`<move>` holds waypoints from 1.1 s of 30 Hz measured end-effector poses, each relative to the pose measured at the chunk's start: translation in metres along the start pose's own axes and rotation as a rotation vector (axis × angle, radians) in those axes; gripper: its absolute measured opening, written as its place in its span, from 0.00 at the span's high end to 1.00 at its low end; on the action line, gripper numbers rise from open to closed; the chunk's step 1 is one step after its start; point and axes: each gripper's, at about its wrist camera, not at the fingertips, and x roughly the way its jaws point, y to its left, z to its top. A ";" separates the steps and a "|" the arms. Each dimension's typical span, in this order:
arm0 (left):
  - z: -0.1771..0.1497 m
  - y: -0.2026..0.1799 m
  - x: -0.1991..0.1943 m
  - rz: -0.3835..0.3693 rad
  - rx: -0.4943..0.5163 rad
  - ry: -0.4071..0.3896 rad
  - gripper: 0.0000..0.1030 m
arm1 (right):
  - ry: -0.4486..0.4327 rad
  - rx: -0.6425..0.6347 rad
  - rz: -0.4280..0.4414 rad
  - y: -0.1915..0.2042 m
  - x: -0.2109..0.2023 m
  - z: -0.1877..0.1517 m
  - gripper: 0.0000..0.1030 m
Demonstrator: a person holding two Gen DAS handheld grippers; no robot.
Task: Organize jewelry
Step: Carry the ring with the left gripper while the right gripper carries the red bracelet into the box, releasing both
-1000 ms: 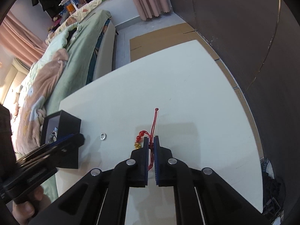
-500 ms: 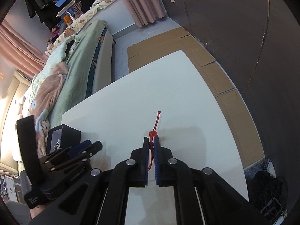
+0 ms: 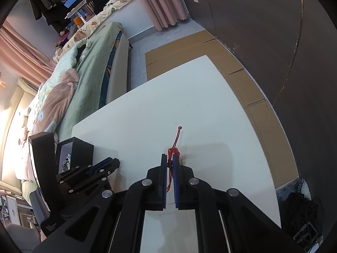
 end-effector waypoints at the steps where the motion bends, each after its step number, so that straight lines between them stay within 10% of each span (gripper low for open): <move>1: -0.001 0.002 -0.003 -0.007 -0.005 -0.006 0.88 | 0.000 0.000 0.005 0.001 0.000 -0.001 0.95; 20: -0.018 0.062 -0.093 -0.081 -0.138 -0.216 0.88 | -0.069 -0.054 0.167 0.048 -0.008 -0.010 0.95; 33: -0.032 0.096 -0.104 -0.170 -0.195 -0.166 0.88 | -0.117 -0.087 0.289 0.096 -0.008 -0.018 0.95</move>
